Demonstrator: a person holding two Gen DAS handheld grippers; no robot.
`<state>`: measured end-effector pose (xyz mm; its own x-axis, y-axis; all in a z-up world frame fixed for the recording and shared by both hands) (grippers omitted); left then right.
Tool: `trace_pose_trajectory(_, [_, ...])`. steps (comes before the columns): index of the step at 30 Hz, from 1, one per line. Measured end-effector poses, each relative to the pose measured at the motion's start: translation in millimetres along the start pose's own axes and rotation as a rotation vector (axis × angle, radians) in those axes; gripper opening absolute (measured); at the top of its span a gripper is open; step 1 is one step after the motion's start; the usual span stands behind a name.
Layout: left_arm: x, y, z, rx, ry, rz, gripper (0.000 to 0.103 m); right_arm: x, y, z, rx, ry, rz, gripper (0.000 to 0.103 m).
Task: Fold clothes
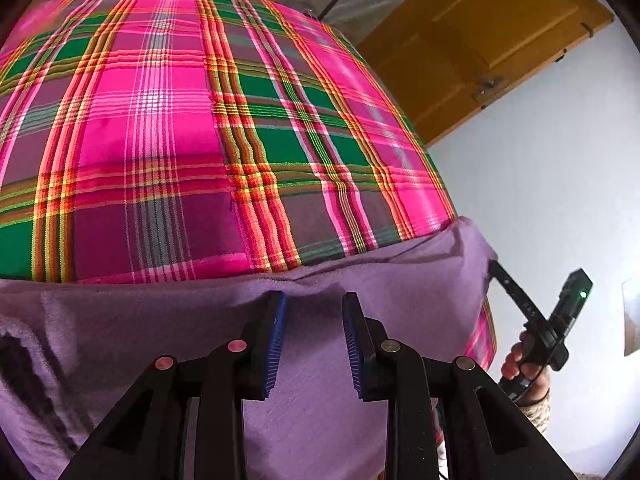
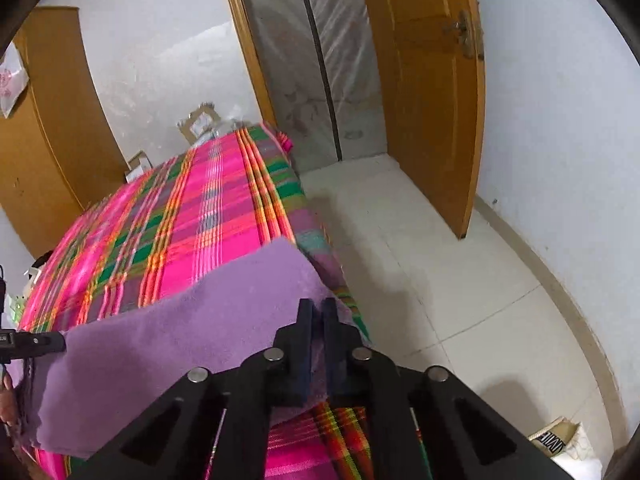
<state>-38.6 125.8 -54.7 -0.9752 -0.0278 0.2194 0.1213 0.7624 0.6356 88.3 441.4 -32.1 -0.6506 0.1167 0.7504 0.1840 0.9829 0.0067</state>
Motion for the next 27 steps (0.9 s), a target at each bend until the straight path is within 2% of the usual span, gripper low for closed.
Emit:
trace_pose_trajectory(3, [1,1,1,0.0,0.001,-0.005,0.028,4,6,-17,-0.024,0.045,0.016,0.005])
trace_pose_trajectory(8, [1,3,2,0.006,0.008,0.001,0.028,-9,9,0,-0.047,-0.061,0.012,0.005])
trace_pose_trajectory(10, [0,3,1,0.007,0.01,0.005,0.028,-16,10,9,-0.059,-0.106,0.008,0.009])
trace_pose_trajectory(14, [1,4,3,0.008,0.009,0.003,0.028,-9,8,2,-0.077,-0.075,-0.009,0.01])
trace_pose_trajectory(18, [1,5,4,0.009,0.012,0.006,0.028,8,4,0,-0.041,-0.02,-0.019,0.013])
trace_pose_trajectory(20, [2,5,4,0.008,0.012,0.005,0.028,16,2,4,-0.023,-0.008,-0.019,0.017])
trace_pose_trajectory(21, [2,5,4,0.006,0.012,0.003,0.028,21,1,8,-0.009,-0.004,-0.025,0.023])
trace_pose_trajectory(22, [2,5,5,0.006,0.011,0.001,0.028,24,-3,13,0.009,-0.011,-0.033,0.029])
trace_pose_trajectory(23, [2,5,5,0.006,0.011,0.001,0.028,27,-5,19,0.026,-0.027,-0.041,0.031])
trace_pose_trajectory(27, [2,6,6,0.009,0.012,0.004,0.028,34,-11,46,0.056,-0.083,-0.081,0.031])
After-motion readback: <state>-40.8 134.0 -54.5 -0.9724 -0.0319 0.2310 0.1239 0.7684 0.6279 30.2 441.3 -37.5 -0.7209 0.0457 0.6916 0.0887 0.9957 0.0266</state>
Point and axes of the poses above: each gripper's, at about its wrist camera, not at the fingertips, and z roughly the way its jaws point, y to its right, x to its top, the point moved 7 cm from there along z, roughly the way its jaws point, and after that the axes turned 15 degrees about -z, right-handed, at the moved point
